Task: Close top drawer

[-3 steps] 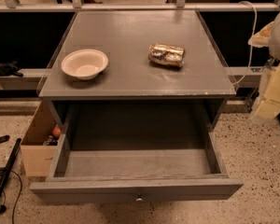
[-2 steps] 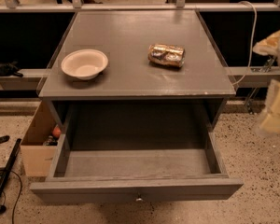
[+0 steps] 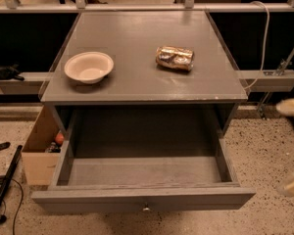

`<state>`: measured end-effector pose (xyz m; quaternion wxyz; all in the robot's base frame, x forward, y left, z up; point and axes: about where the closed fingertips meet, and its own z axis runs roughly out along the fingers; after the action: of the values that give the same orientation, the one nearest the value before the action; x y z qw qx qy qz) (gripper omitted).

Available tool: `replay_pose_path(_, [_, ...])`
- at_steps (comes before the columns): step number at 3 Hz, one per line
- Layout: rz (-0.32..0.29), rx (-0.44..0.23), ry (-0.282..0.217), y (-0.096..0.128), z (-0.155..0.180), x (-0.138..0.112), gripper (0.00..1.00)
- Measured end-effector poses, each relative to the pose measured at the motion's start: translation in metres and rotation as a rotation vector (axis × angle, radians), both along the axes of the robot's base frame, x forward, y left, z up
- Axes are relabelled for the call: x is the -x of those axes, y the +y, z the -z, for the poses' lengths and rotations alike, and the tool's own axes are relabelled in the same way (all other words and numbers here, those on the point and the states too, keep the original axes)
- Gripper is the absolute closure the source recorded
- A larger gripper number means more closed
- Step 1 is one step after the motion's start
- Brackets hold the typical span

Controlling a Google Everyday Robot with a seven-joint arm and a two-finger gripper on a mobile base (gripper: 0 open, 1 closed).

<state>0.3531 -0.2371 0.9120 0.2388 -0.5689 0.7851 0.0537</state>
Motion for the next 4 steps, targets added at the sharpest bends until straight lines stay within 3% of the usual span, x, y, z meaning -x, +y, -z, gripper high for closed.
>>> replay_pose_path(1, [-0.024,-0.151,-0.014,0.004,0.030,0.022,0.38])
replay_pose_path(2, [-0.058,-0.249,-0.032,0.021,0.036,0.037,0.69])
replay_pose_path(3, [-0.068,-0.258,-0.031,0.026,0.039,0.045,0.92])
replay_pose_path(4, [-0.069,-0.258,-0.031,0.026,0.039,0.045,1.00])
